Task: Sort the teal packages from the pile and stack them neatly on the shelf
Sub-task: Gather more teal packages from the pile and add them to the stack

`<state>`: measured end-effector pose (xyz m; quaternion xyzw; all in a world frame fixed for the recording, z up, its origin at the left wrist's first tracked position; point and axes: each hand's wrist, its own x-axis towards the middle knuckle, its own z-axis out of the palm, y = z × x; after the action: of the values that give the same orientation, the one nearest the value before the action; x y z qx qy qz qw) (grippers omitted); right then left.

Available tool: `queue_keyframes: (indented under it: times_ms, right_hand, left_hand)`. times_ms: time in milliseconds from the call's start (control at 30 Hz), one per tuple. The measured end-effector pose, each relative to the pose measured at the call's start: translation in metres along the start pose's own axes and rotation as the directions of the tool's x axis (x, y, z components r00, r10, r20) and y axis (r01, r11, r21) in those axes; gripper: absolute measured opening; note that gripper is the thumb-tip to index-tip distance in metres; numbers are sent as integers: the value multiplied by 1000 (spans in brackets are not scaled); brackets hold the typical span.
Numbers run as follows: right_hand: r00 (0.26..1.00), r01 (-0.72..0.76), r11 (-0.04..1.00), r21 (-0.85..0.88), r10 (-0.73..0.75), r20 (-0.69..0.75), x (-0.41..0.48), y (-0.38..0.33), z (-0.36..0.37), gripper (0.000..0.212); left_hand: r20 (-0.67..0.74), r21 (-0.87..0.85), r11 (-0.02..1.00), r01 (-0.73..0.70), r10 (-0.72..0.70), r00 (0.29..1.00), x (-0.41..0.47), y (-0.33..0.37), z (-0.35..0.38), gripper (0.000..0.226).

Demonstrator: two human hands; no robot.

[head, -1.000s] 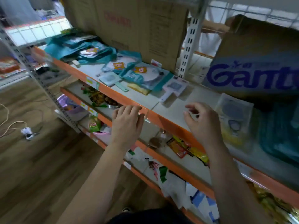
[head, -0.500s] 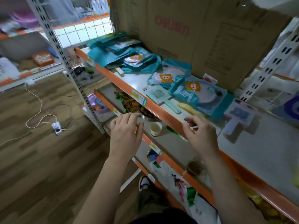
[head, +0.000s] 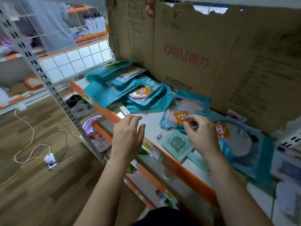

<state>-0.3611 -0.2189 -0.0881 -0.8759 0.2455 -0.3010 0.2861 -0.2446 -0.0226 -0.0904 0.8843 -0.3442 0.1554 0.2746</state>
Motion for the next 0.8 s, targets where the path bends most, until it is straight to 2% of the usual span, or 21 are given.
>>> queue_keyframes:
  times_ms: [167,267,400,500,567,800]
  right_hand:
    - [996,-89,996,-20,89,-14,13,12,10,14]
    - [985,-159,986,-47,155,-73,11,21,15,14]
    - [948,-289,954,-79,274,-161,6,24,20,14]
    - [926,-331,937,-110,300,-227,0,18,20,12]
    - [907,-367,923,-118,328,-263,-6,14,21,9]
    - [835,-469,875,-118,395,-383,-35,11,22,9]
  left_hand:
    - [114,-64,997,-39,46,992,32,-5,35,29]
    - [191,-102,991,-91,109,976,50,-7,56,30]
    - [289,-144,971,-190,225,931,75,-12,83,30]
    - [370,-170,959,-225,274,888,92,-11,99,29]
    - [397,-221,956,-191,267,878,100,-5,107,27]
    - [484,-391,919,61,148,862,117,6,118,24]
